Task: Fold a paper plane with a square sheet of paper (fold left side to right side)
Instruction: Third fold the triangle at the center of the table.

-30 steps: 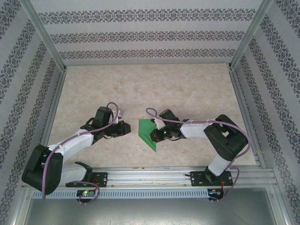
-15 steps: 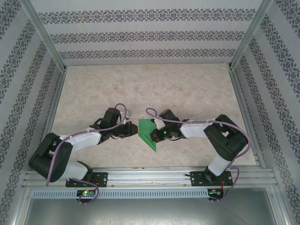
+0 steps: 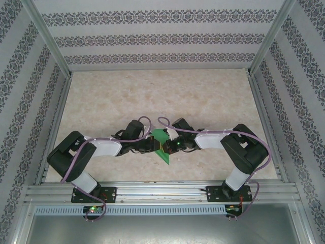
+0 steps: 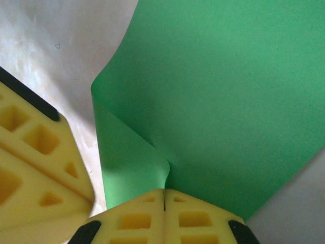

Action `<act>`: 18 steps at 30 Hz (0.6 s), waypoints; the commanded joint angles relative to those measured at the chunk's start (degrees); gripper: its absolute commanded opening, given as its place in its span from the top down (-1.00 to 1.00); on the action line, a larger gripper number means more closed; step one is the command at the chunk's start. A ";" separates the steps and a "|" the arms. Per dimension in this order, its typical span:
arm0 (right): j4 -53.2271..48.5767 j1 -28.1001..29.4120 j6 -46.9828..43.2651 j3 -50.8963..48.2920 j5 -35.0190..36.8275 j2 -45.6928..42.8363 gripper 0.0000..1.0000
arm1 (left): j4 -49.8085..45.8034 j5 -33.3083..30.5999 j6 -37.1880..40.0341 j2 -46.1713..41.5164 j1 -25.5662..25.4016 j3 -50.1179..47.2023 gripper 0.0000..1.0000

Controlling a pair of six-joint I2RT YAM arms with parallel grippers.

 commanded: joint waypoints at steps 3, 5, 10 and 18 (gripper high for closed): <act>-6.49 0.88 -1.35 -1.06 4.05 2.92 1.00 | 1.65 -1.89 -0.57 1.44 -0.93 0.89 0.80; -6.77 0.88 -1.52 -1.05 4.14 2.92 1.00 | 0.46 -2.47 -0.20 1.55 -1.01 0.94 0.80; -6.94 0.88 -1.59 -0.96 4.22 2.94 1.00 | -3.07 -3.82 1.33 1.72 -1.01 1.26 0.79; -7.73 0.88 -1.94 -0.61 4.57 2.92 1.00 | -4.81 -5.21 2.05 2.34 -1.01 0.91 0.79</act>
